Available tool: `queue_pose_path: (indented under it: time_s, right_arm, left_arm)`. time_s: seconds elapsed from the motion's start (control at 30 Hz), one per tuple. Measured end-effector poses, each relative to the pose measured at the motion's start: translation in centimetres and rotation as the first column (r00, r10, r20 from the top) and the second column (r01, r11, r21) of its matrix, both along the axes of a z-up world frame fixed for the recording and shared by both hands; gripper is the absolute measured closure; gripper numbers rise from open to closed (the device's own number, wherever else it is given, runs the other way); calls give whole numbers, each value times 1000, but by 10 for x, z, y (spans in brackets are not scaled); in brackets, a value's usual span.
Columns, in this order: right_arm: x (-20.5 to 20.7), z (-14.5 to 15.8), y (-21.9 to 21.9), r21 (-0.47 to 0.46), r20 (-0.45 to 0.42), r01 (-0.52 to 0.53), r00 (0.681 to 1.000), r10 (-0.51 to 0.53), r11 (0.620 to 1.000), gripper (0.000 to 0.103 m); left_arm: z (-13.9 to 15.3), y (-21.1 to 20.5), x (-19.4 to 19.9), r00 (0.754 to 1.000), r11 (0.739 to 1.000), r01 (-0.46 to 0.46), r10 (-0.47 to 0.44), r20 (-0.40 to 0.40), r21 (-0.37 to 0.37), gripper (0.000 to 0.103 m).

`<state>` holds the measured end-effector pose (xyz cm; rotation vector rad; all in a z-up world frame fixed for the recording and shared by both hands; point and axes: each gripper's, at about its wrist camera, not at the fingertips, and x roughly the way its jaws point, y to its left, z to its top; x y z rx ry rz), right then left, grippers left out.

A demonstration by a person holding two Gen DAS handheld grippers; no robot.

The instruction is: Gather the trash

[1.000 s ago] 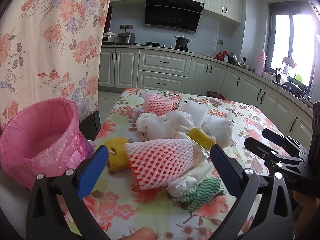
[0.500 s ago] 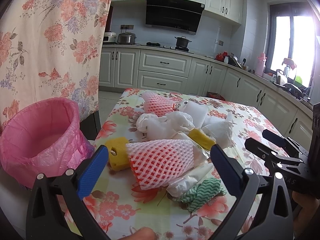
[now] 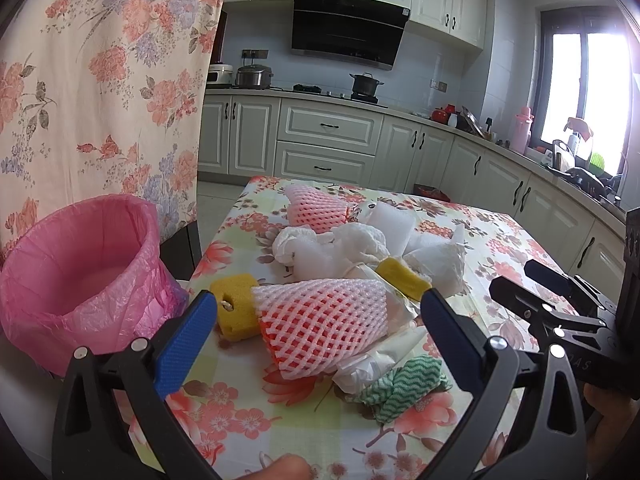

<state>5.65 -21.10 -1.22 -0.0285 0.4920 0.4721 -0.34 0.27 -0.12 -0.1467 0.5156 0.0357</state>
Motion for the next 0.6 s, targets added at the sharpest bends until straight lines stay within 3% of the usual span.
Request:
queue_pose_path:
  time_s: [0.6]
  right_arm:
    - [0,0,0,0,0,-2,1000,2,1000,18]
  left_arm:
    - [1,1,0,1000,1000,-2,2,3,-6,5]
